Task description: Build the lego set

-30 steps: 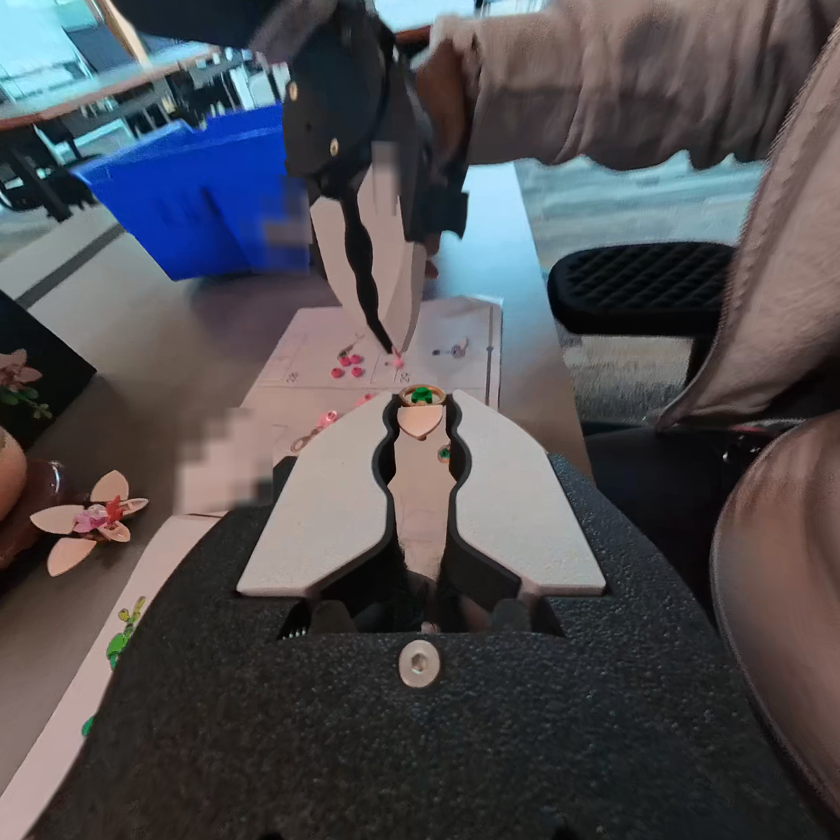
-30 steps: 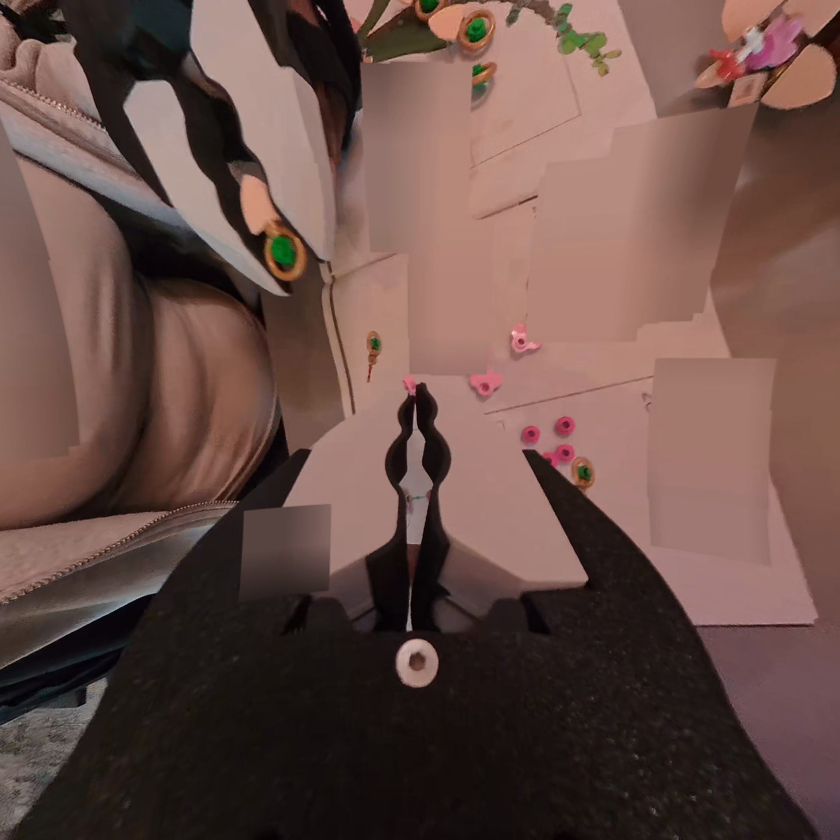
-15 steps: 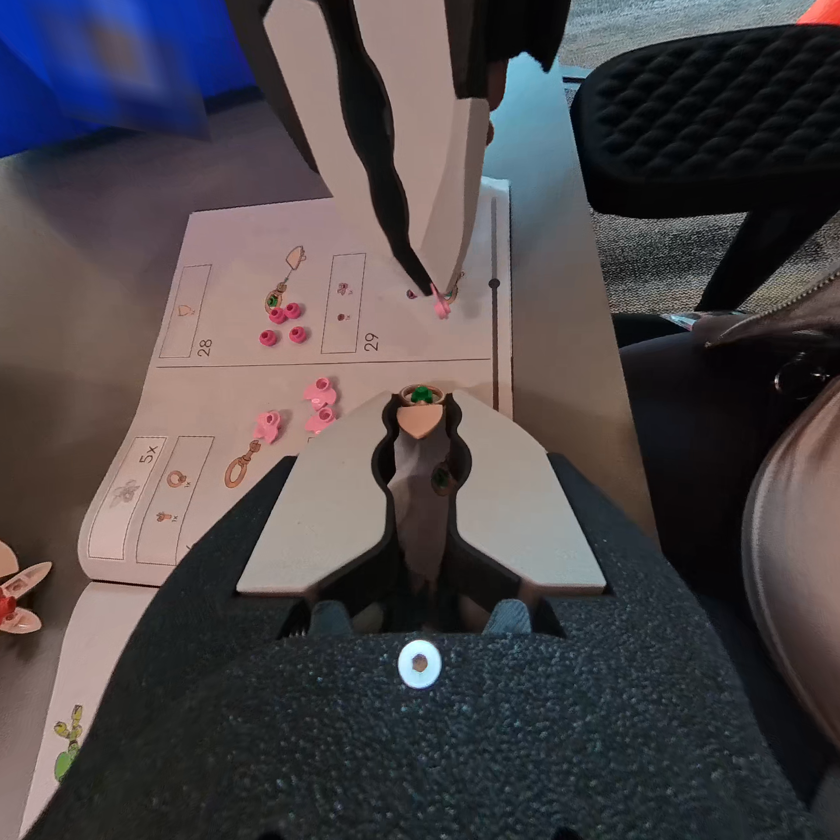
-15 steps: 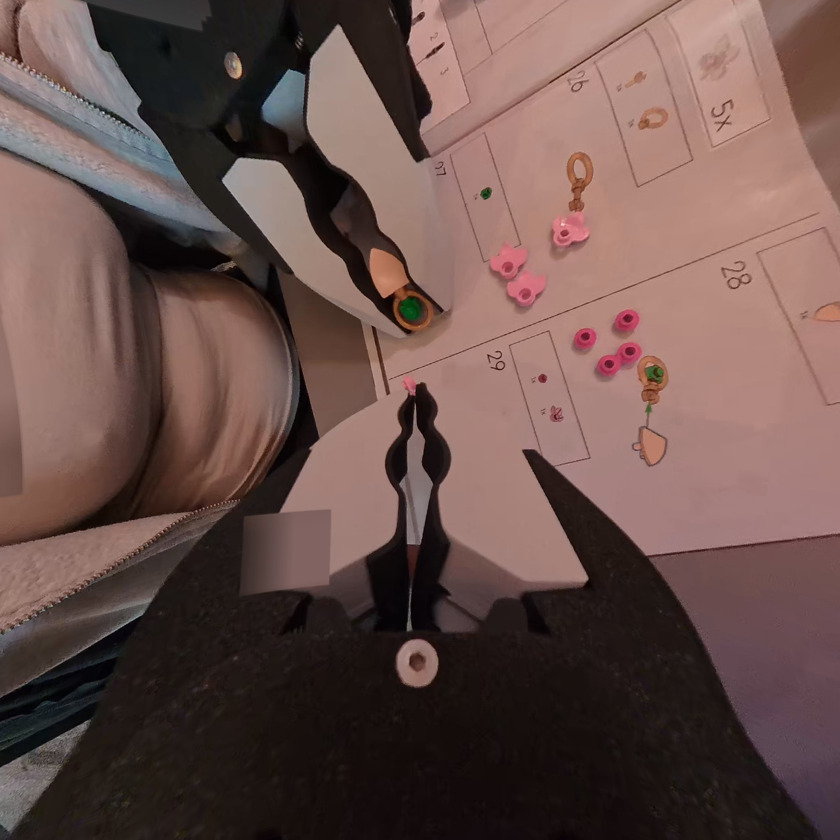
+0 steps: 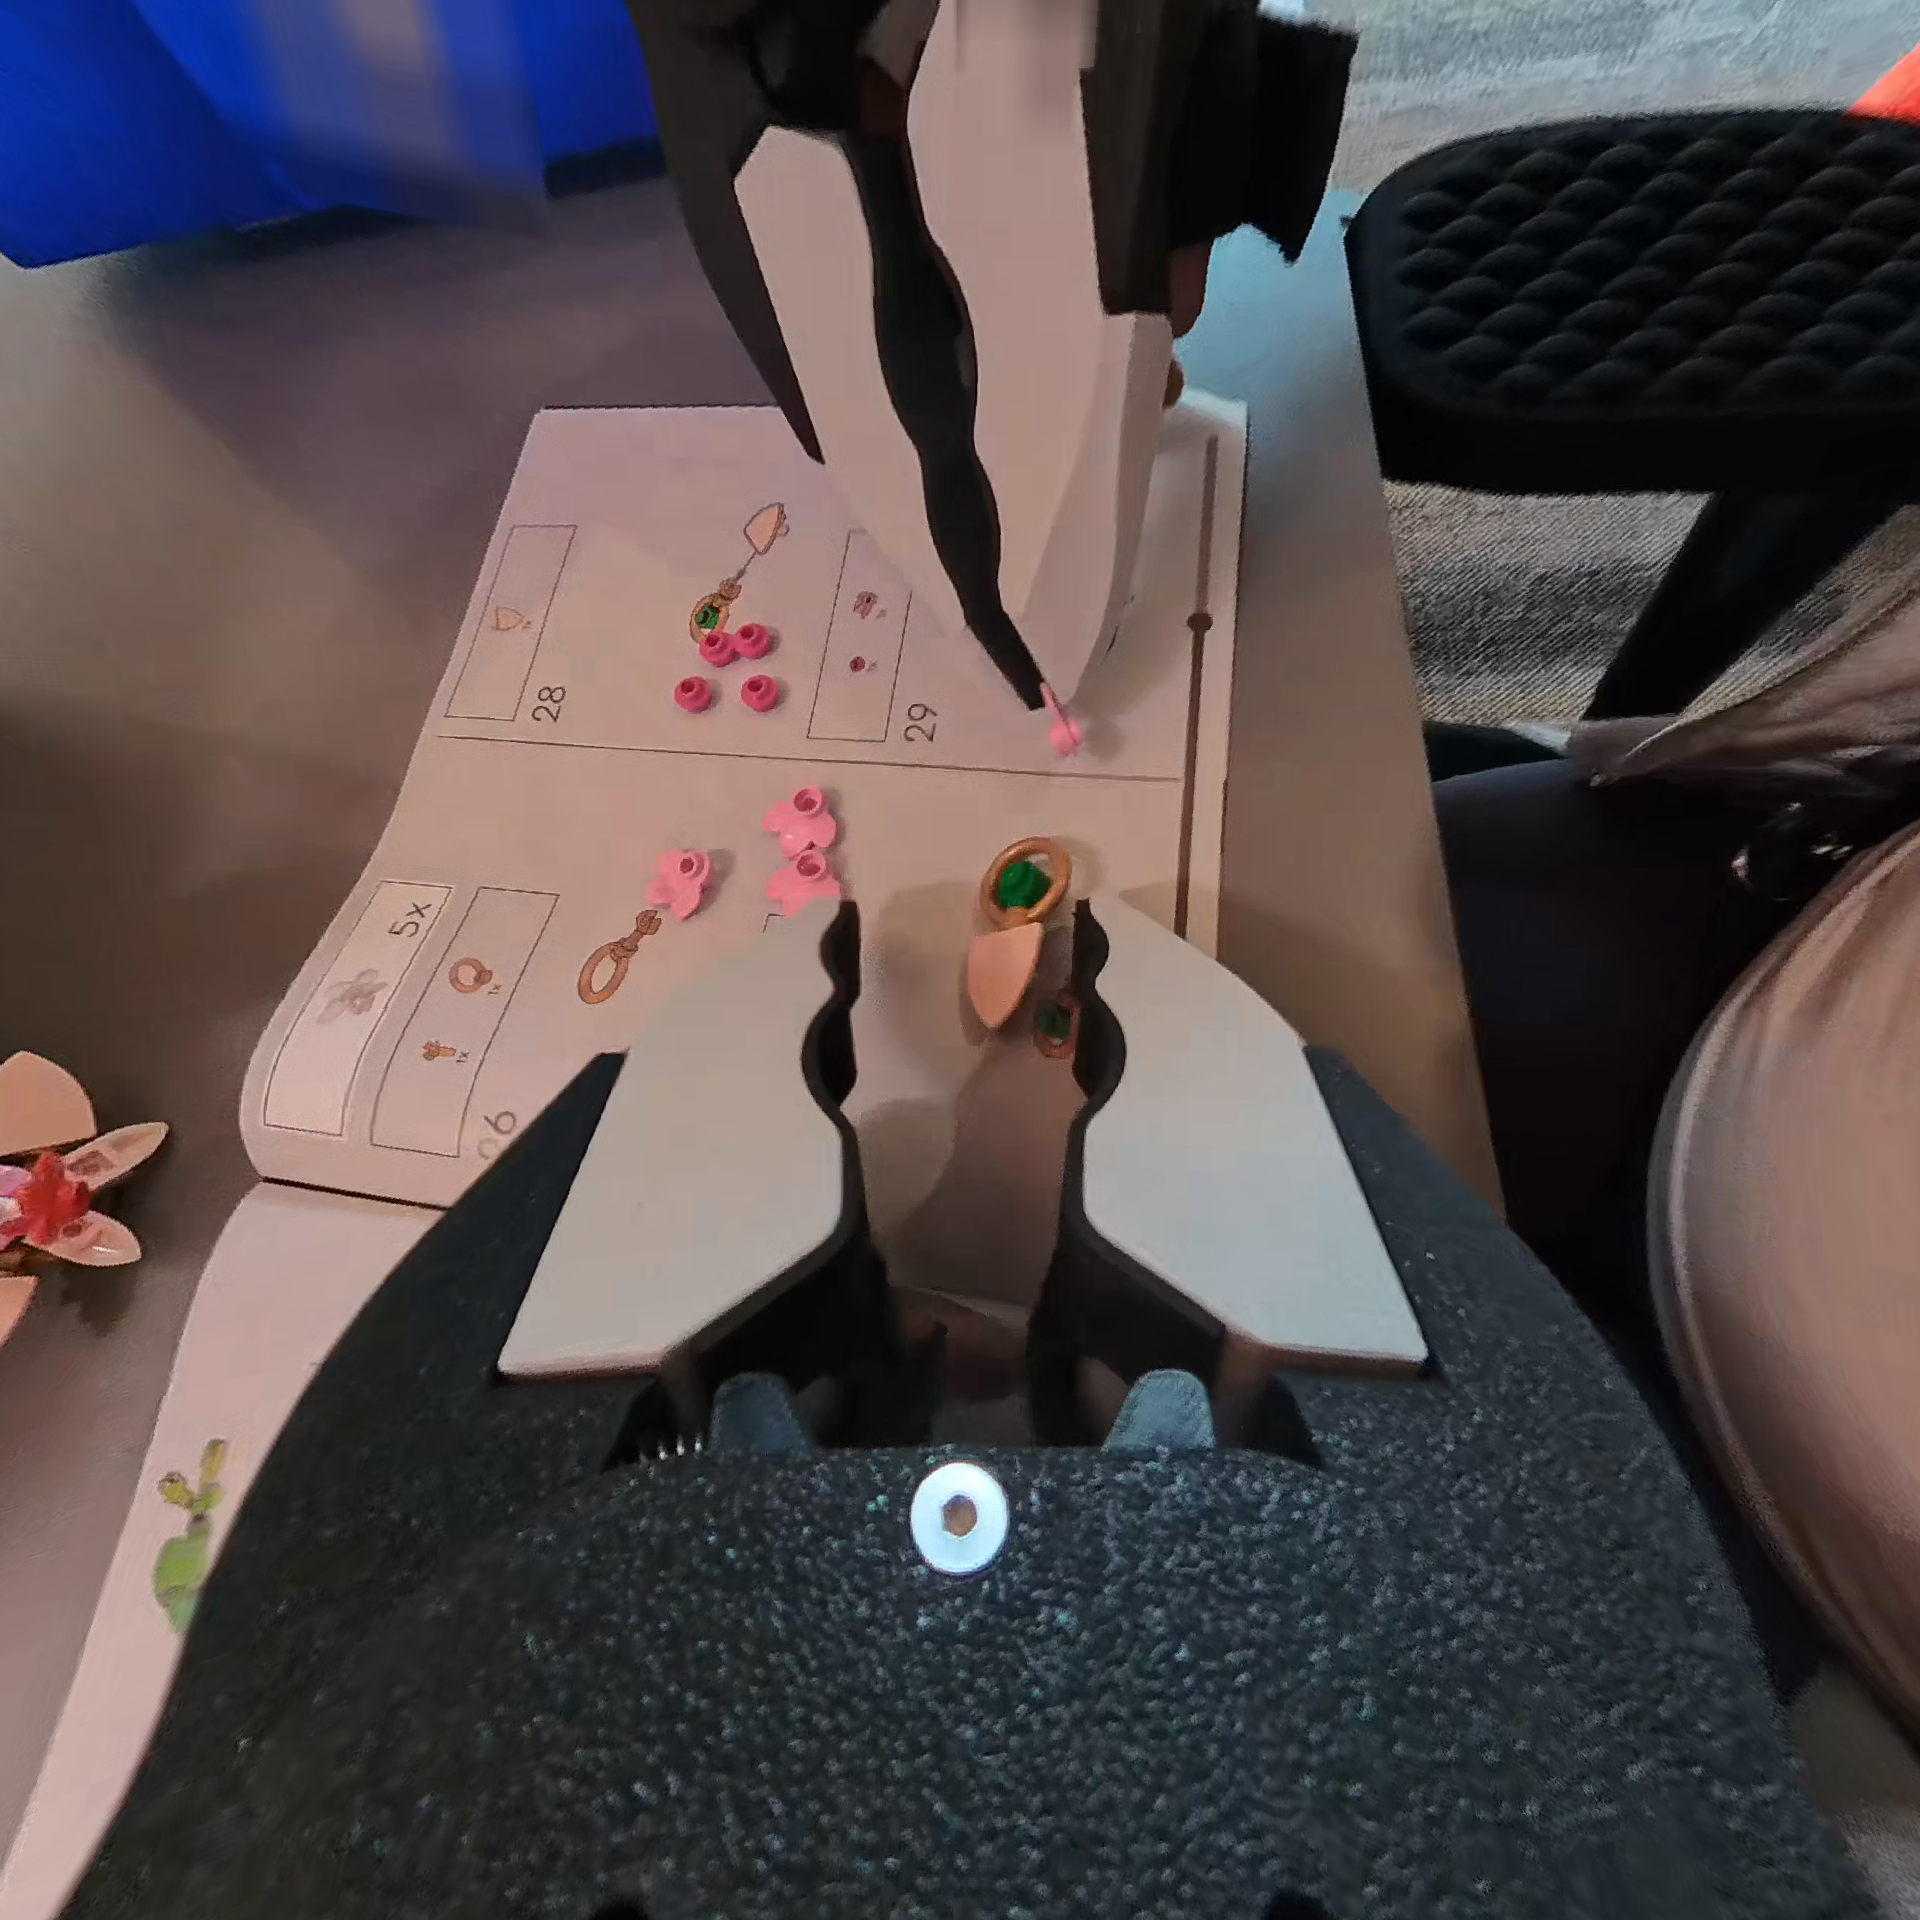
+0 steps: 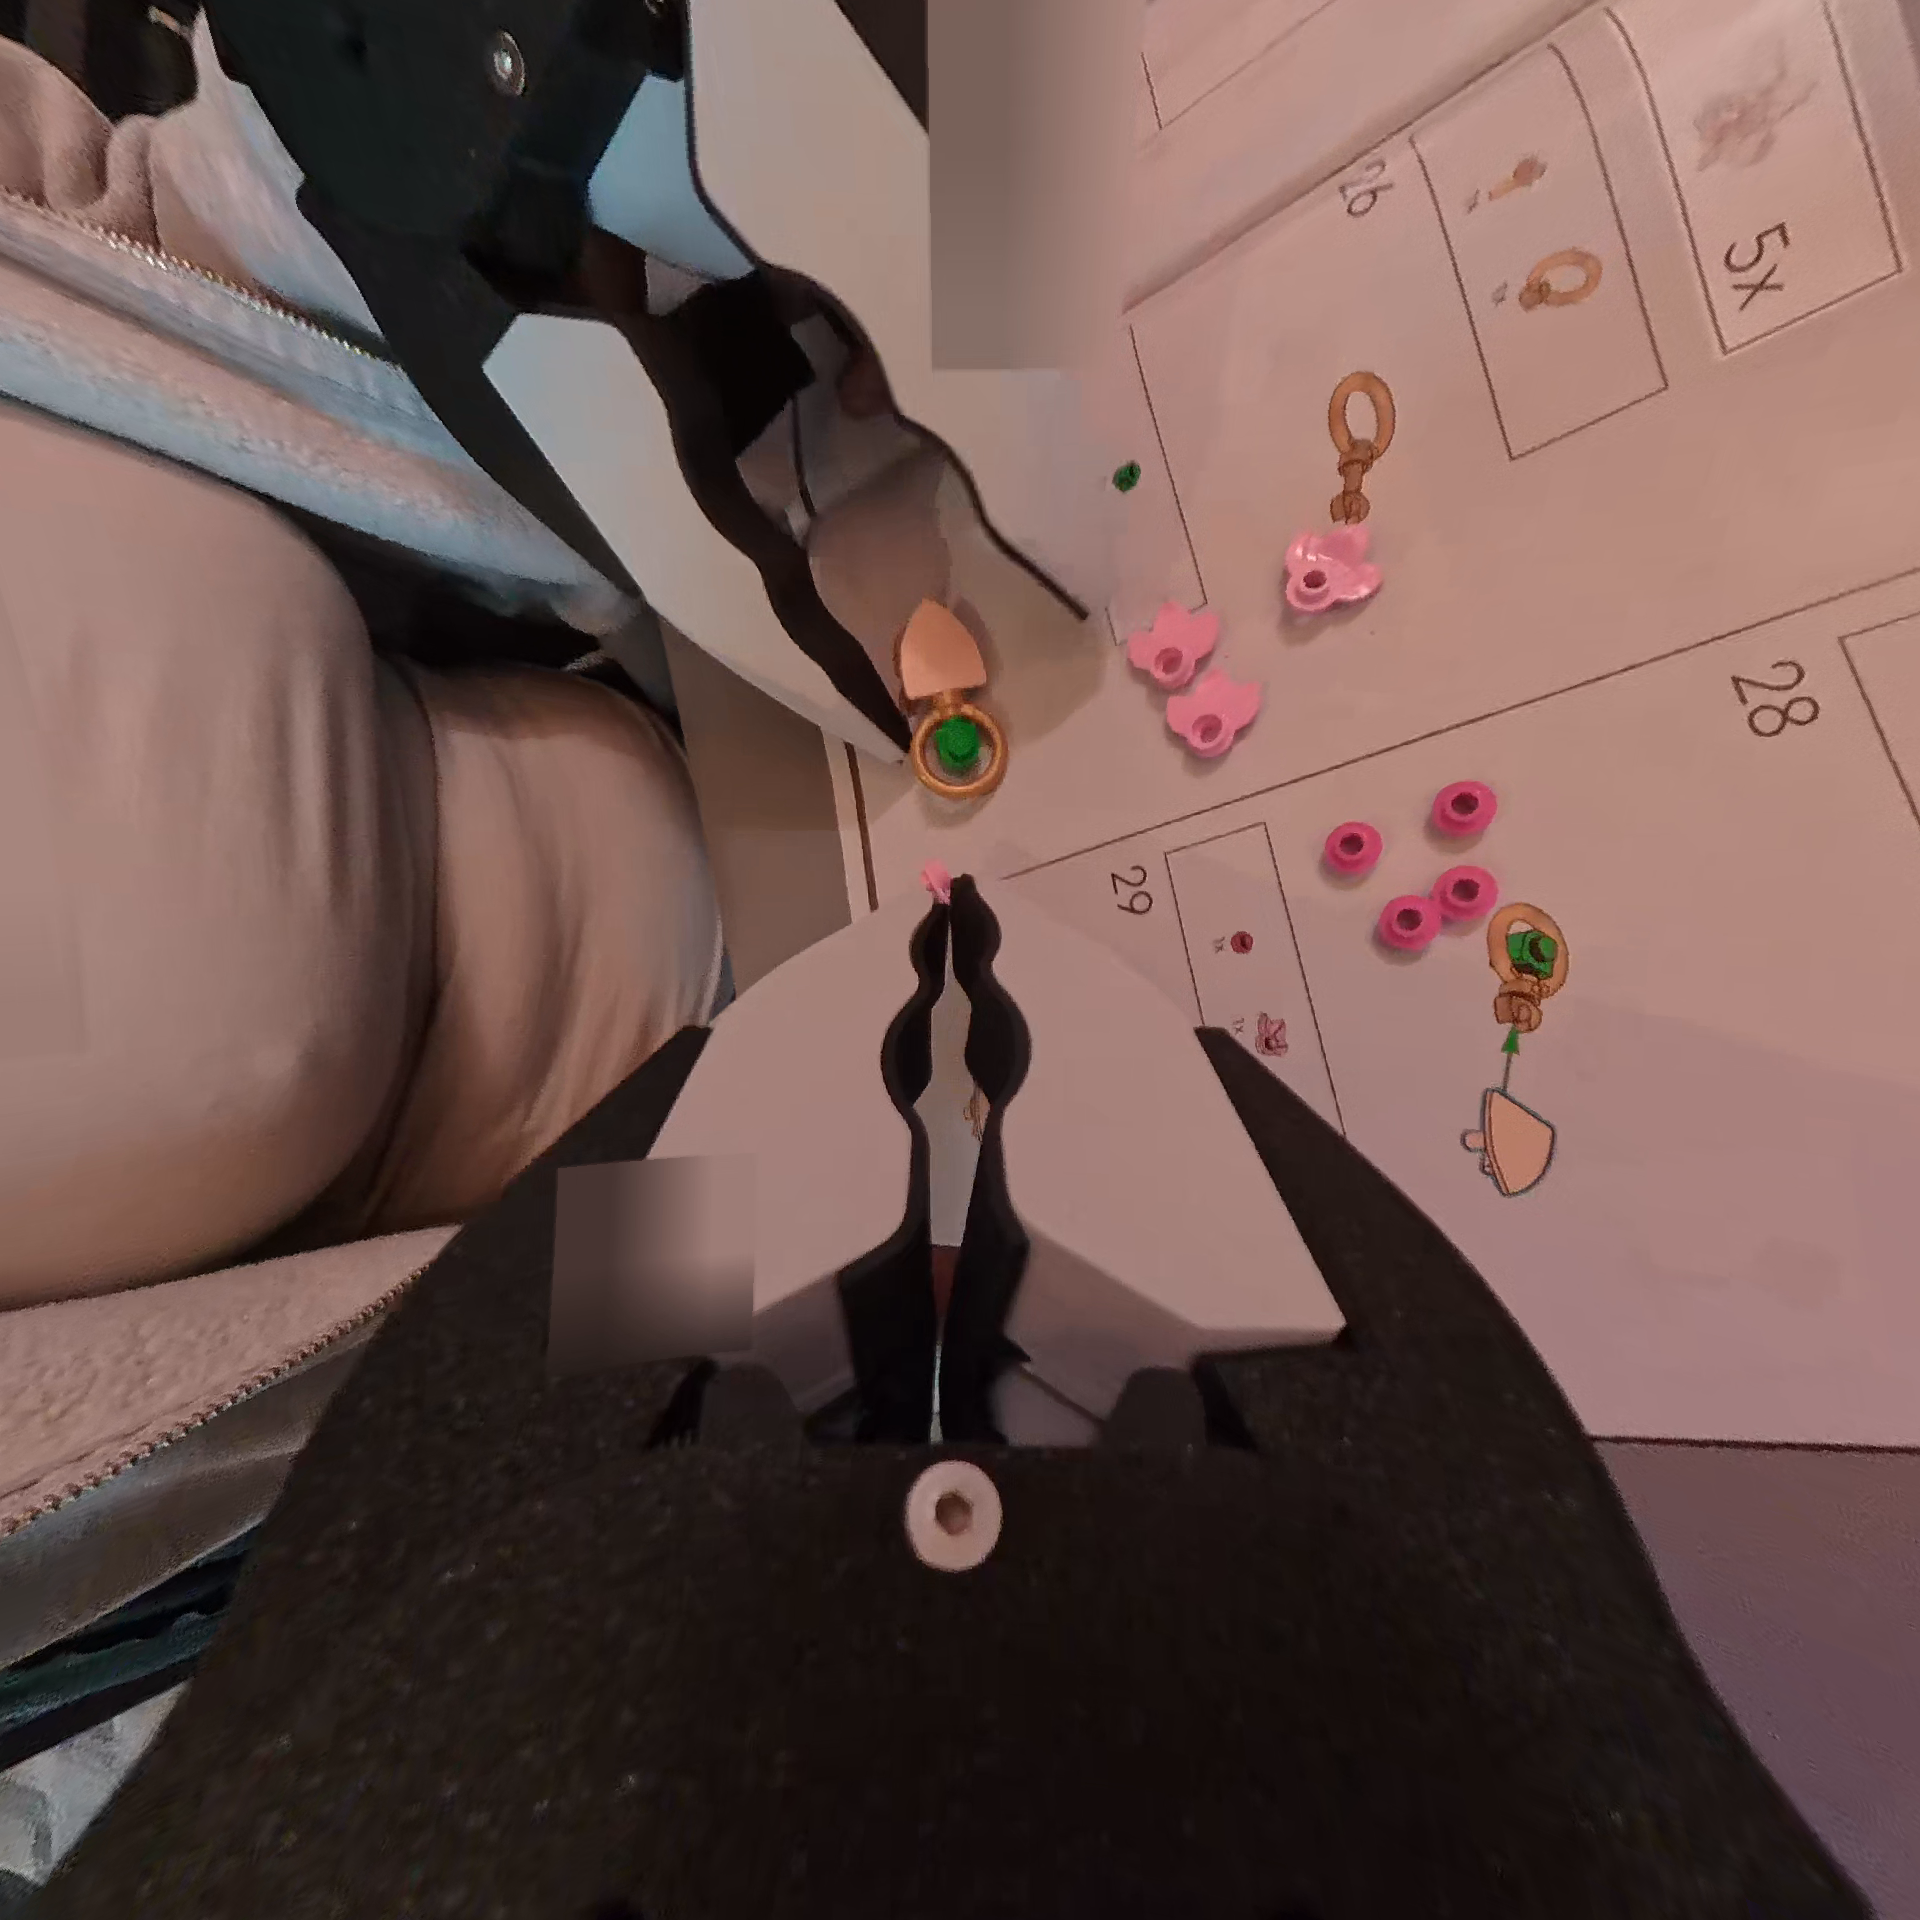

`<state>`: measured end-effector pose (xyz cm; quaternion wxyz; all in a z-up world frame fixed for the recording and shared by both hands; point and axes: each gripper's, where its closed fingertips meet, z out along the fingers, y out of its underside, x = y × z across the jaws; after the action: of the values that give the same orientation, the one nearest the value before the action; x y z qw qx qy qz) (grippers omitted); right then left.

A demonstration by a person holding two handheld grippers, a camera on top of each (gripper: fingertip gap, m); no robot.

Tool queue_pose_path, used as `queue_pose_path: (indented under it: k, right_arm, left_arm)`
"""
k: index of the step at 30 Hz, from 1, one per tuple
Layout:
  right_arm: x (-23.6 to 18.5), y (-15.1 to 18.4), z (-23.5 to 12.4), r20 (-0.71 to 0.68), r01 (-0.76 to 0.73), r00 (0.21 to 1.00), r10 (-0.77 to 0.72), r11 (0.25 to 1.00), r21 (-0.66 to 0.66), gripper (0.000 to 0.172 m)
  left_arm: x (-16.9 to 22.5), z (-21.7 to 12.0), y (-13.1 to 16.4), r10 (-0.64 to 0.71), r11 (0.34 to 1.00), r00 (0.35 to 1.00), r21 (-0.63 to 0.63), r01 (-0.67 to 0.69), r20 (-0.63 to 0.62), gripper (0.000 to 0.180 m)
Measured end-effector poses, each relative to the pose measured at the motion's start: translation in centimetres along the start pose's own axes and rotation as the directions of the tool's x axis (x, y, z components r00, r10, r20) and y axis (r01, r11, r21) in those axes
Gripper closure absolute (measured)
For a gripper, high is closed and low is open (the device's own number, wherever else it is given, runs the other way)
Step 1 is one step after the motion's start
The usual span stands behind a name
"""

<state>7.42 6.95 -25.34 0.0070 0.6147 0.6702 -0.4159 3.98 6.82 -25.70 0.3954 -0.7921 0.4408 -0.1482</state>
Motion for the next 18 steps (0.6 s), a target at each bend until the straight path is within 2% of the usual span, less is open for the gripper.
queue_pose_path:
  k: [6, 11, 14, 18]
  right_arm:
    - [-0.7, -2.0, -0.2, -0.005, -0.009, 1.000, 0.010, 0.995, 0.098, 0.172]
    - [-1.6, -3.3, -0.4, -0.011, 0.008, 1.000, -0.007, 0.991, 0.134, 0.172]
    - [-2.0, -3.6, -0.3, -0.016, 0.019, 1.000, -0.017, 0.991, 0.131, 0.172]
    - [-2.3, -4.0, -0.4, -0.029, 0.033, 0.999, -0.030, 0.991, 0.131, 0.172]
  left_arm:
    - [0.5, -1.4, -2.8, -0.147, 0.972, 0.985, 0.173, 0.160, -0.086, 0.161]
    - [0.9, -1.2, -2.5, -0.136, 0.975, 0.986, 0.165, 0.150, -0.092, 0.164]
    - [1.1, -1.4, -2.9, -0.138, 0.967, 0.984, 0.198, 0.158, -0.112, 0.172]
    - [1.3, -1.8, -3.1, -0.153, 0.959, 0.979, 0.217, 0.179, -0.134, 0.172]
